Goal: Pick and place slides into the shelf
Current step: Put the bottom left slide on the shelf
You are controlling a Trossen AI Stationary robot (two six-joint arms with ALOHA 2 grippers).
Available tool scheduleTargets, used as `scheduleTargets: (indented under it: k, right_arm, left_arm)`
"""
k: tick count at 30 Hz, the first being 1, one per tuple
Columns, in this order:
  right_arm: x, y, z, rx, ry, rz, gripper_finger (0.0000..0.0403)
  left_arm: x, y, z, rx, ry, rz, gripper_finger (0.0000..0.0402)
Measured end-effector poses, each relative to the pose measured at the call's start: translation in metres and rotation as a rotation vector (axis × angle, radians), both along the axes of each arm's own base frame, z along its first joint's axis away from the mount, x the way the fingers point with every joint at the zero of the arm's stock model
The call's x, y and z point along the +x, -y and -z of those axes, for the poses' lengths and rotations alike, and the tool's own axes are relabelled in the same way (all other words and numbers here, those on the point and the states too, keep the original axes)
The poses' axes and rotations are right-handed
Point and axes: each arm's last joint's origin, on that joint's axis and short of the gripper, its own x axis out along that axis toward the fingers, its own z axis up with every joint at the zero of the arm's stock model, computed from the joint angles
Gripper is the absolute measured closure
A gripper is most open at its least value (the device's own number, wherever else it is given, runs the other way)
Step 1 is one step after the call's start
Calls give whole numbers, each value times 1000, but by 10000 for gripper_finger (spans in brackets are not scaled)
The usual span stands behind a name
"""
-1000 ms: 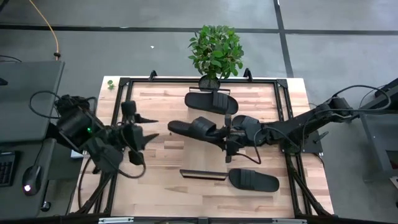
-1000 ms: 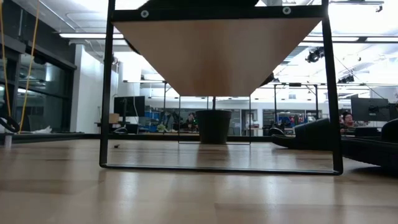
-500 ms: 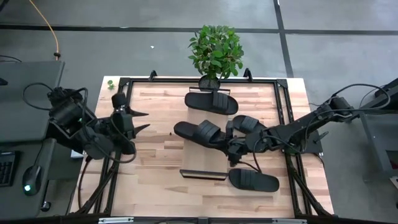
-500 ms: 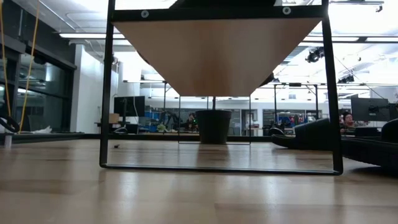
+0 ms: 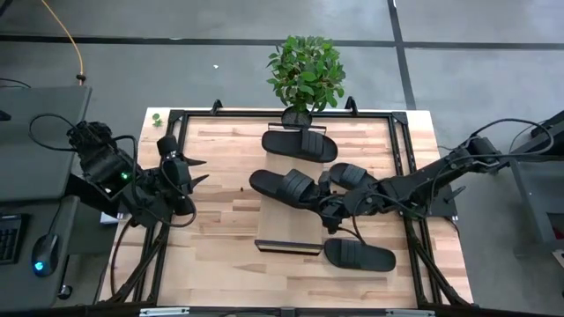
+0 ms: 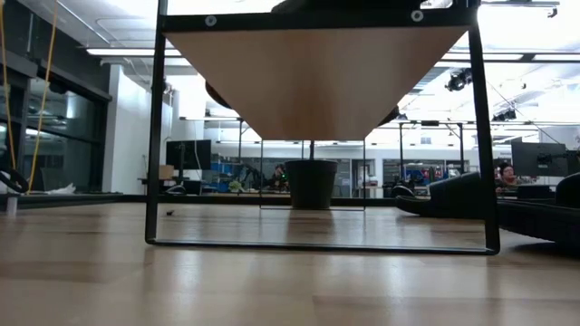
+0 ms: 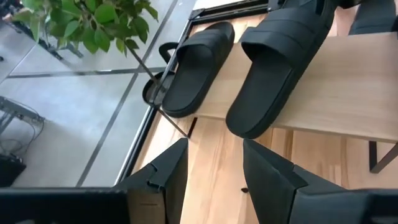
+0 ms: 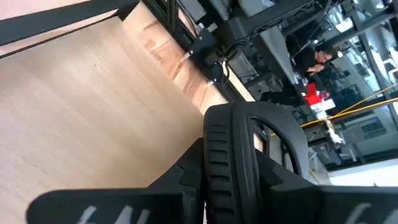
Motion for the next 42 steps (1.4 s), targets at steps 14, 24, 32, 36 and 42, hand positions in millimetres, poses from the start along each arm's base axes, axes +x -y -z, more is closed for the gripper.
scheduleTargets:
  k: [14,24,32,36,42]
  right_arm:
    - [-3,20,16,116,-166,92,352]
    - [-8,16,22,159,-236,101,302]
    - [-10,9,23,212,-240,93,229]
    - [-9,8,21,235,-219,99,196]
    - [-8,9,9,280,-228,151,153]
  left_arm:
    - [6,4,9,-16,22,0,267]
    - [6,4,9,-17,24,1,268]
    - [6,4,8,-21,27,2,268]
    - [8,5,9,-26,31,2,268]
    - [9,6,9,-43,31,9,268]
